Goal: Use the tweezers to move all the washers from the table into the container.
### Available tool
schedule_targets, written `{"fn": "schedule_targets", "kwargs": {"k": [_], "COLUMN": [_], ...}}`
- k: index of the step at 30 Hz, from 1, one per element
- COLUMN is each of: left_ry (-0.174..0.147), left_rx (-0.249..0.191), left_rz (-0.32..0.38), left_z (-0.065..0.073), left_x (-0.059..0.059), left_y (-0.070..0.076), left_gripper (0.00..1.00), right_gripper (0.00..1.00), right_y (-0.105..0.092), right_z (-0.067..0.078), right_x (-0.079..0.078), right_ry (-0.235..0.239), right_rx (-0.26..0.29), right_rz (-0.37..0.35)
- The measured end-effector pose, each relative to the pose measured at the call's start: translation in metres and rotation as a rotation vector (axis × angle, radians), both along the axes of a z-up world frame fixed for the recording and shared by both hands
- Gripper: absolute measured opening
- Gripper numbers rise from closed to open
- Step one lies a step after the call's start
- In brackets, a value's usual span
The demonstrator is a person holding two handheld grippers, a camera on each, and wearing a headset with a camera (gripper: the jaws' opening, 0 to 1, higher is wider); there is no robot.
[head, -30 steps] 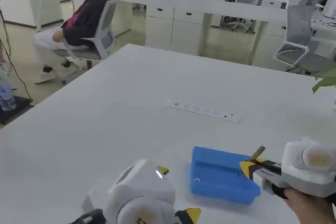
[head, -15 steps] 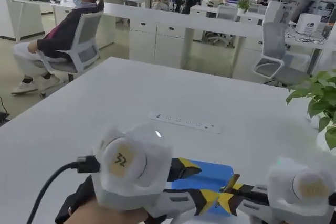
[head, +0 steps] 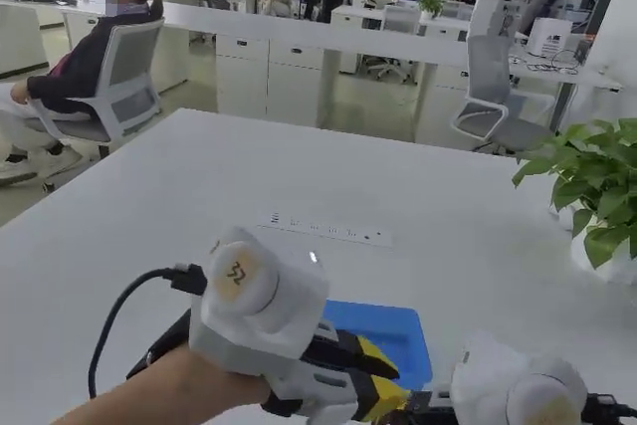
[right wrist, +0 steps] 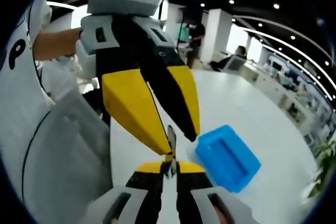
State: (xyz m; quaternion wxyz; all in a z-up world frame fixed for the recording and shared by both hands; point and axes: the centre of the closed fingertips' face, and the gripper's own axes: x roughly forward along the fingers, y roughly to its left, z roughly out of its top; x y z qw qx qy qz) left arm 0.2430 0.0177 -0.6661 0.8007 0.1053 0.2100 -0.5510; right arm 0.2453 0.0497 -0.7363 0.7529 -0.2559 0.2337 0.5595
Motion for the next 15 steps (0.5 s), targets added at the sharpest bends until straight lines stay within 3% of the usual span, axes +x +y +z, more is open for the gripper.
{"fn": "schedule_targets", "kwargs": {"k": [4,9,12,15], "left_ry": [-0.026,-0.014,-0.037,-0.043], "left_rx": [0.017,0.044,0.062,0.074], "left_rz": [-0.015,-0.035,-0.051,-0.051], "left_z": [-0.005,-0.015,-0.024,-0.039], "left_x": [0.000,0.001,0.001,0.005], "left_y": [-0.001,-0.002,-0.001,-0.001], "left_gripper": [0.00,0.00,0.00,0.00], "right_gripper": [0.05,0.05,0.05,0.05], "right_y": [0.000,-0.005,-0.008,-0.014], "right_z": [-0.004,-0.015,-0.023,-0.037], "right_x": [0.000,0.003,0.005,0.010], "right_ry": [0.001,0.005,0.010,-0.006], "right_rx": [-0.011,-0.036,-0.051,-0.103], "right_rz": [0.007,0.008,0.006,-0.003]}}
